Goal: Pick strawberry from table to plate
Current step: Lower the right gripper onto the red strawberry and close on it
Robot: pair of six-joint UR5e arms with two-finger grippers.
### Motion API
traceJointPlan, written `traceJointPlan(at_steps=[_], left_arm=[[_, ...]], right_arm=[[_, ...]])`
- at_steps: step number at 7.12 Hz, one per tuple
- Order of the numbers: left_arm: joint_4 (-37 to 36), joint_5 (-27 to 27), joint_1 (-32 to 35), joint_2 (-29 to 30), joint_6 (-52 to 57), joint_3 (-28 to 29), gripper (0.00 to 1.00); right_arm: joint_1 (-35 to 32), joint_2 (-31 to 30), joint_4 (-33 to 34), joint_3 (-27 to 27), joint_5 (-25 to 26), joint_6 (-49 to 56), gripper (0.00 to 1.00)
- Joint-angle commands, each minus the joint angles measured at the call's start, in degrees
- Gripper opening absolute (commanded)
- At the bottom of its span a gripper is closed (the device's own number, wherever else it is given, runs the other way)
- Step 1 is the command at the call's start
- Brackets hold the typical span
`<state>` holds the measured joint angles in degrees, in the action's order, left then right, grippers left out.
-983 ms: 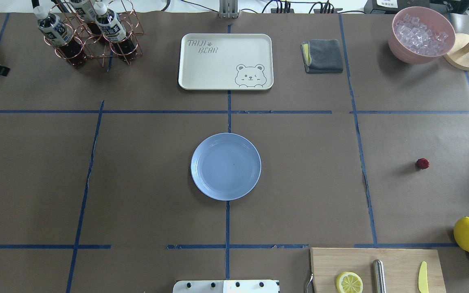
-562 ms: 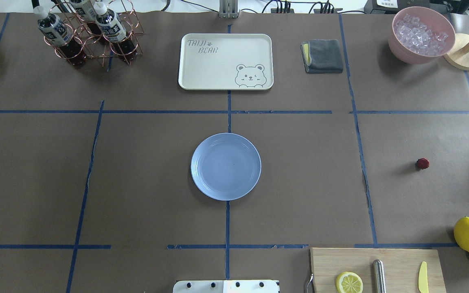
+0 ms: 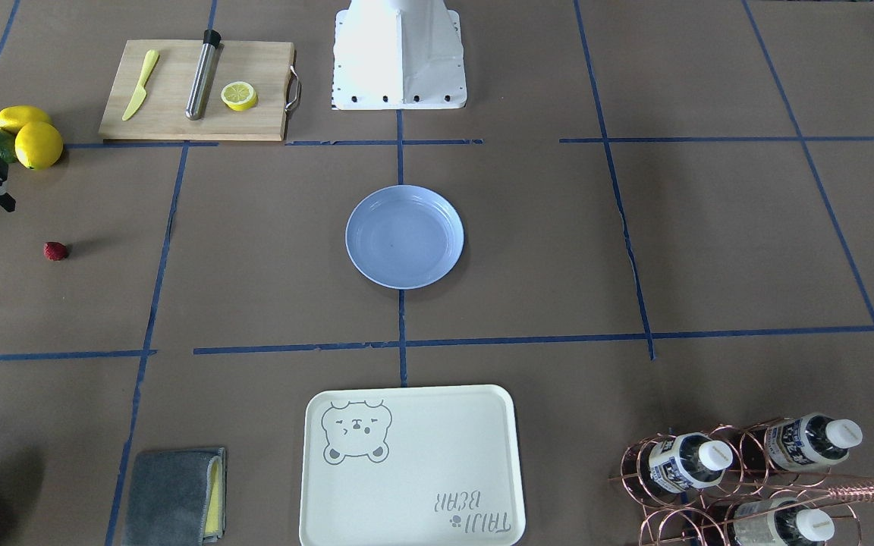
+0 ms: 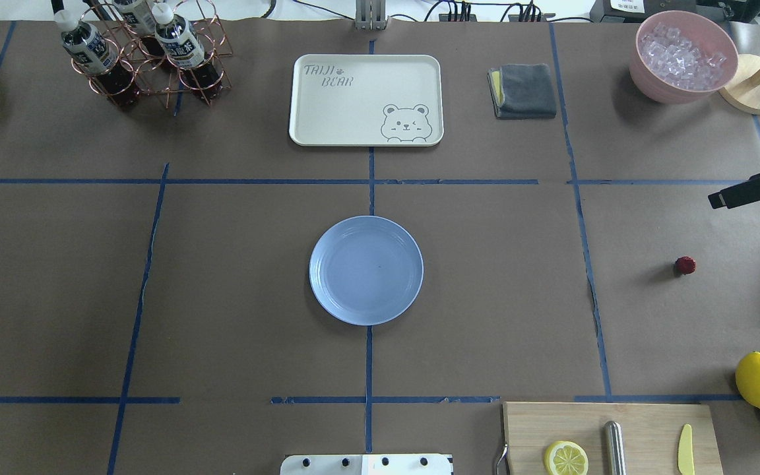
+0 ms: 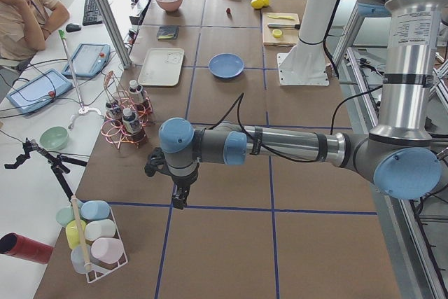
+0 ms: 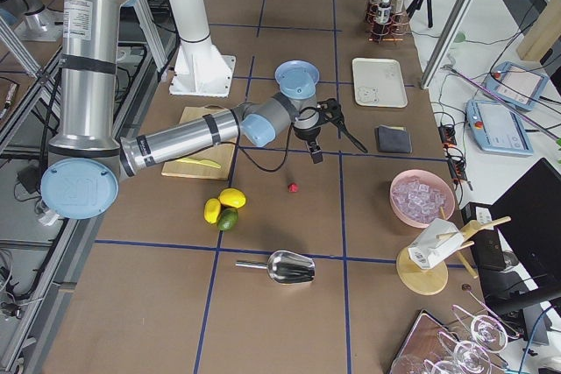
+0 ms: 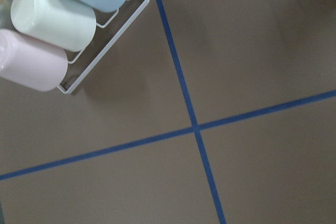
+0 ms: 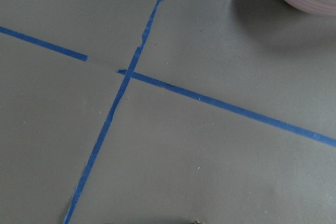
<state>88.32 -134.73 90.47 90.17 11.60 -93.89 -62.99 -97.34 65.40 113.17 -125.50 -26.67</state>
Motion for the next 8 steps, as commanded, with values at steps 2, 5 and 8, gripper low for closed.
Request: traceJointPlan(at_steps=[2, 5, 8], left_arm=[[0.09, -0.53, 0.06, 0.36, -0.09, -0.07, 1.0], [0.09, -0.88, 0.06, 0.45, -0.09, -0.33, 1.0], [0.27, -1.06, 0.06, 0.45, -0.09, -1.12, 1.0]], right_arm=[[11.63, -2.86, -15.35, -9.16, 12.96, -8.65, 1.0], [13.68, -2.42, -23.29, -17.44, 13.79, -8.57, 1.0], [16.05, -2.42, -23.39, -17.2, 14.94, -8.49, 0.85]])
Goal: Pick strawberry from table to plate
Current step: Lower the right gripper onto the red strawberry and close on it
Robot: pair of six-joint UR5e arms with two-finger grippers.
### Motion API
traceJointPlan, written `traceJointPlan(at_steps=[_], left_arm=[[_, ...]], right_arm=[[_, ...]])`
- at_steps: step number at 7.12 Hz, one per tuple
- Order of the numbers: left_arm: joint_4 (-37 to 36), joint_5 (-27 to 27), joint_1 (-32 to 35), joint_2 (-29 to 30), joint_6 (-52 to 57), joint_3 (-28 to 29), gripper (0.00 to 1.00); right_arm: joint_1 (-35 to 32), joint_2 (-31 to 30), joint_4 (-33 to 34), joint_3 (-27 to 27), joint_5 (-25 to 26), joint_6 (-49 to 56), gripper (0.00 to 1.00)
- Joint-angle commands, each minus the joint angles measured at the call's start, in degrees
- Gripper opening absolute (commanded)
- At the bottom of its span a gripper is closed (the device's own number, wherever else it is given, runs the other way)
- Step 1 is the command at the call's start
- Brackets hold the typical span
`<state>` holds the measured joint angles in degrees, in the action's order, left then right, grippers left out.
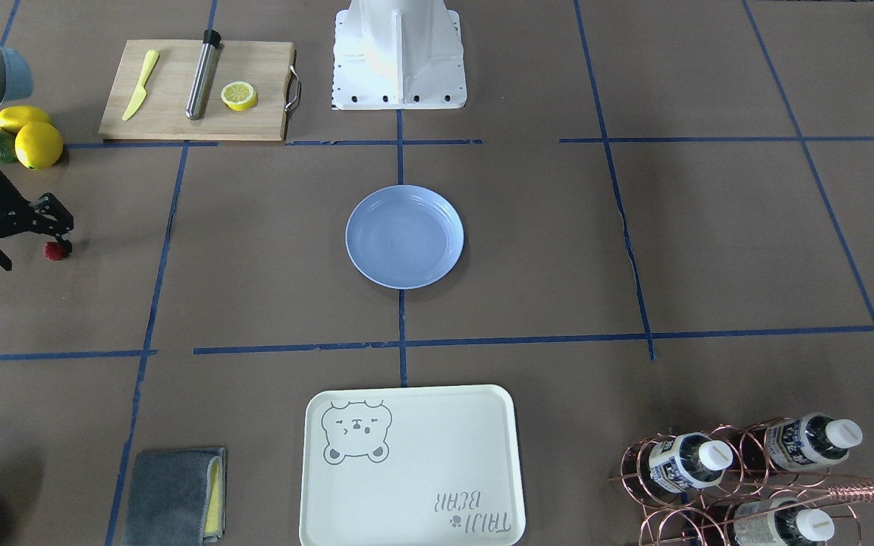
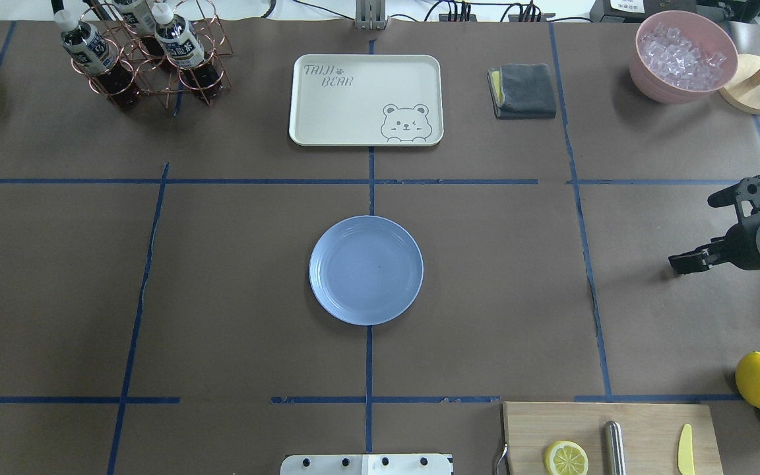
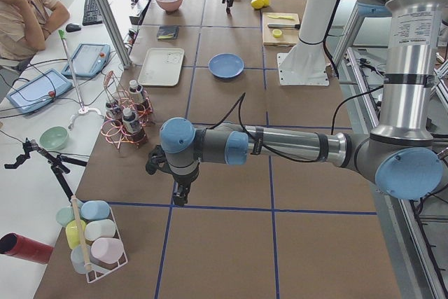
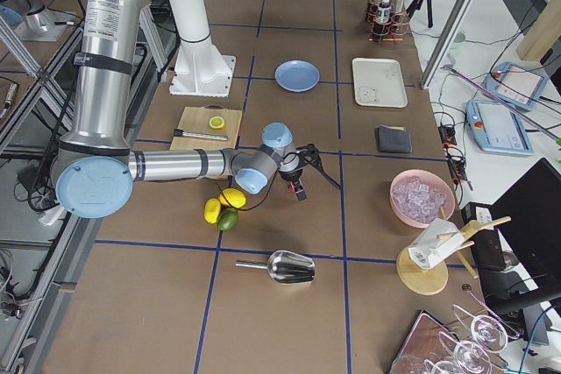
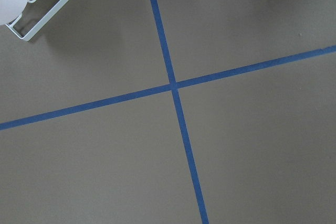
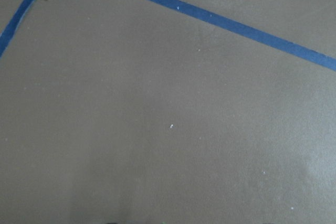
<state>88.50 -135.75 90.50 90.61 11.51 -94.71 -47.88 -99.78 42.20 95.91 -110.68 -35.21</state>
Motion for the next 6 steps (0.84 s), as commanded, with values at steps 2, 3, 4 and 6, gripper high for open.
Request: traceJointPlan(at_steps=[2, 3, 4, 6], left_arm=[[0.18, -0.04, -0.06, 0.09, 0.0, -0.3, 1.0], [0.18, -0.04, -0.06, 0.09, 0.0, -0.3, 1.0], [0.18, -0.04, -0.06, 0.09, 0.0, -0.3, 1.0], [0.18, -0.04, -0.06, 0.09, 0.09, -0.3, 1.0]], right_arm=[[2.17, 0.02, -0.19, 0.15, 0.9, 0.22, 0.19], [2.52, -0.07, -0.27, 0.24, 2.12, 0.4, 0.0], [2.61, -0.07, -0.27, 0.24, 2.48, 0.4, 0.0], [2.87, 1.33, 1.47, 5.83, 2.05, -1.6, 0.0]])
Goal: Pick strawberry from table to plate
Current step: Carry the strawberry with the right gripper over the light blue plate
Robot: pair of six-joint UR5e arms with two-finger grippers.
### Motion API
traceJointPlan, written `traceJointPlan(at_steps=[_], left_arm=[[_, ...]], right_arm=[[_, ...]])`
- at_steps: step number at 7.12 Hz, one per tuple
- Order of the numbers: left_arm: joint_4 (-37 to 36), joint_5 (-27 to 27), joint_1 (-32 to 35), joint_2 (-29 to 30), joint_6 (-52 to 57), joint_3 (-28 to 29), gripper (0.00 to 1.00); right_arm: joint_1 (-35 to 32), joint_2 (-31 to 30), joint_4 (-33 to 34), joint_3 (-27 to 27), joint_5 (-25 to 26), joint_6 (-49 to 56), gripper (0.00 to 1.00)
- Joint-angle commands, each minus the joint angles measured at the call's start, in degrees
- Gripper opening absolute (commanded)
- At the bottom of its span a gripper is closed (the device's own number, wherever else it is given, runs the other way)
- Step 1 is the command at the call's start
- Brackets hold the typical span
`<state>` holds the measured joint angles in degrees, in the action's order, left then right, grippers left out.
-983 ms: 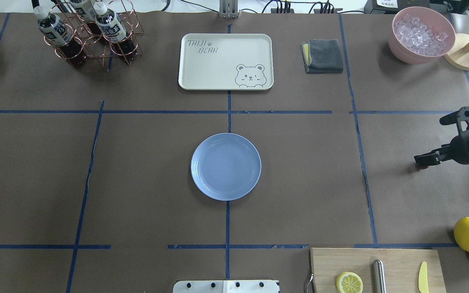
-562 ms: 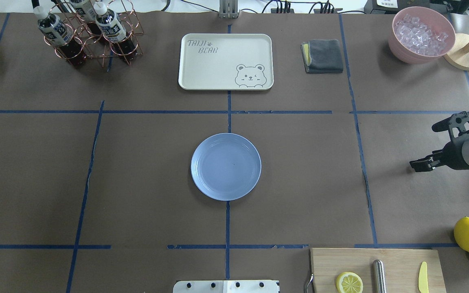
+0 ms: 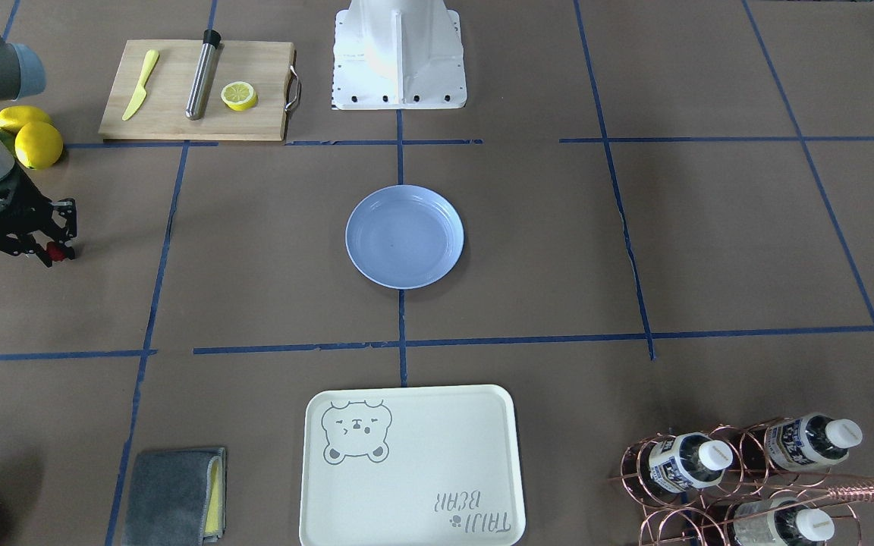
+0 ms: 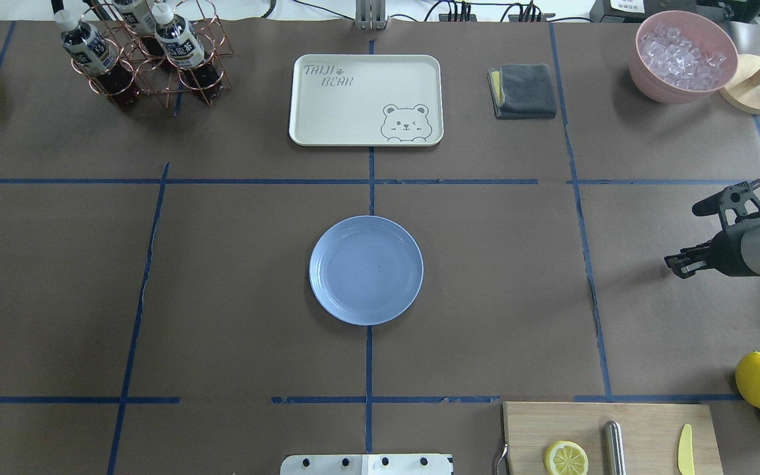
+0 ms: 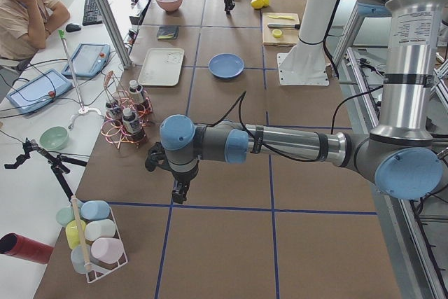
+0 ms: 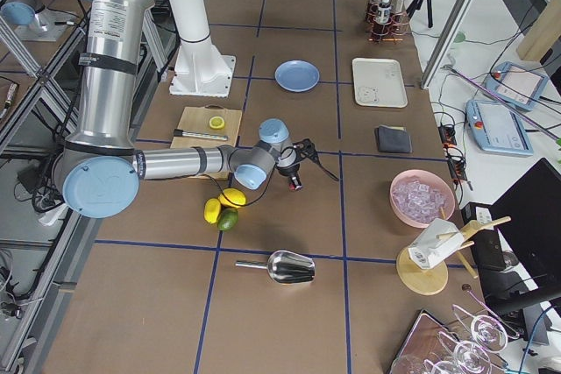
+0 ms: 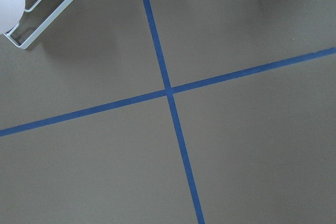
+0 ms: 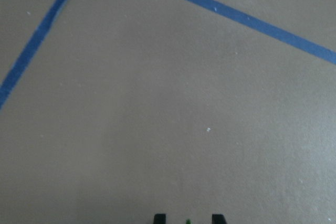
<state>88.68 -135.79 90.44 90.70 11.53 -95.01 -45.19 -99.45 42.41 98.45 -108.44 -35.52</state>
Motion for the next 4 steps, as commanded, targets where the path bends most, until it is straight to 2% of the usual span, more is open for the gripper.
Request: traceJointPlan(at_steps=[1, 2, 3, 4], left_arm=[[0.0, 0.0, 0.0, 0.0, 0.07, 0.0, 1.0], [0.0, 0.0, 0.0, 0.0, 0.07, 0.0, 1.0], [0.0, 0.0, 0.0, 0.0, 0.07, 0.0, 1.0], [0.0, 0.0, 0.0, 0.0, 0.07, 0.0, 1.0]], right_arm=[[2.45, 7.1, 7.97, 6.37, 0.15, -7.92, 0.0], [5.61, 18.48, 19.0, 6.23, 1.72, -13.82, 0.0], [10.25, 30.77, 32.69, 5.79, 8.27, -18.57, 0.0], [13.6, 39.07, 41.44, 5.01, 11.46, -24.63, 0.0]])
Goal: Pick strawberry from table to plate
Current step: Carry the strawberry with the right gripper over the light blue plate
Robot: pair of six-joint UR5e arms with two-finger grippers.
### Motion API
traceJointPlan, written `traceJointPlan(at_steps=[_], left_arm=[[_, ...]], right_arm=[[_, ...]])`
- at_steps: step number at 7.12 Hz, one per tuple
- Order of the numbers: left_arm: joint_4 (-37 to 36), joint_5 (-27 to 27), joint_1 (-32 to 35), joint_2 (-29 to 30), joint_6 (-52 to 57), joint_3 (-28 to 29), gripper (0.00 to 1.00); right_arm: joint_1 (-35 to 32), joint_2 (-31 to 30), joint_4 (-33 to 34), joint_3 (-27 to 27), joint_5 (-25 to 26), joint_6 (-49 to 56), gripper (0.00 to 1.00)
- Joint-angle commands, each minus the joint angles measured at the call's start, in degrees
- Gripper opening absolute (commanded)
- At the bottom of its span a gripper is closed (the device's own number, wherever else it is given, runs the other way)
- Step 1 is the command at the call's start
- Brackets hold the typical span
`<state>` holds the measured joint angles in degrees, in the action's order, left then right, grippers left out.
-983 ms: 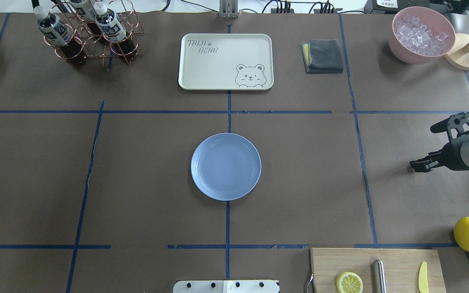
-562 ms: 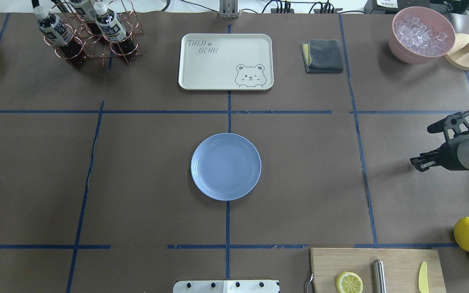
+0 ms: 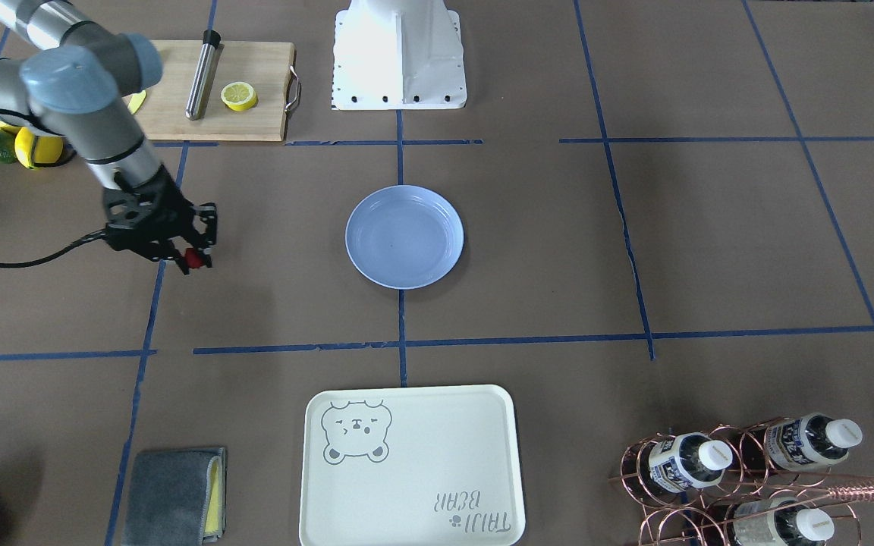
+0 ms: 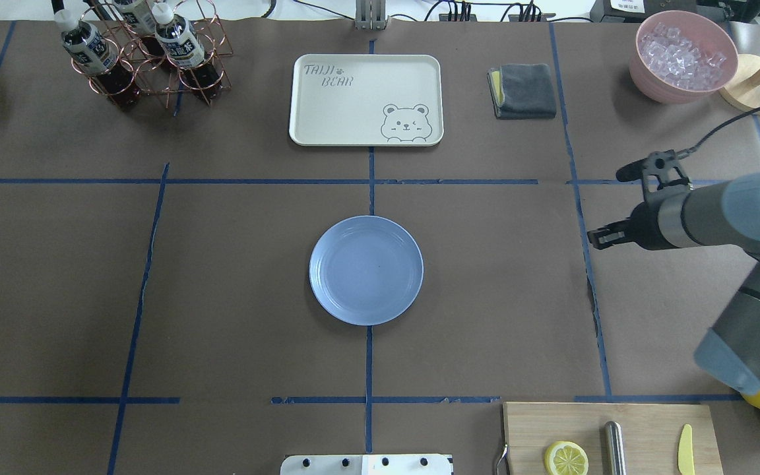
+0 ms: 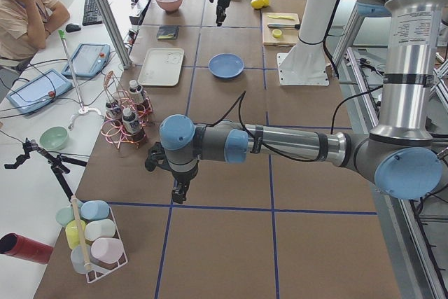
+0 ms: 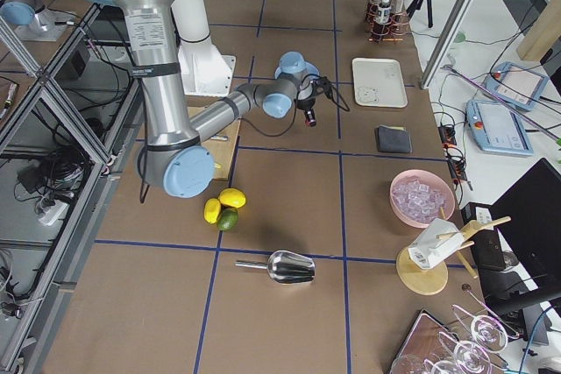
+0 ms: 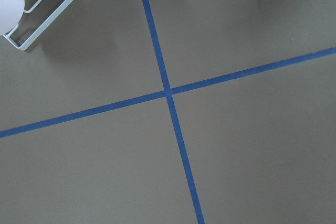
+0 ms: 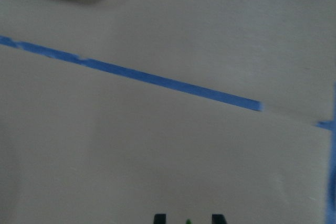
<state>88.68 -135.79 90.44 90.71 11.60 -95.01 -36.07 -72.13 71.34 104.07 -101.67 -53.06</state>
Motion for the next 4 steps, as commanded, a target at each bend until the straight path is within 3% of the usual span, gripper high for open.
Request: traceJointPlan(at_steps=[1, 4], left_arm=[[0.0, 0.0, 0.0, 0.0, 0.0, 0.0, 1.0], [0.0, 0.0, 0.0, 0.0, 0.0, 0.09, 1.0]], right_arm=[[6.78, 15.49, 13.99, -2.01, 4.9, -9.66, 0.0], [14.6, 28.59, 13.56, -18.41, 13.42, -19.68, 0.0]])
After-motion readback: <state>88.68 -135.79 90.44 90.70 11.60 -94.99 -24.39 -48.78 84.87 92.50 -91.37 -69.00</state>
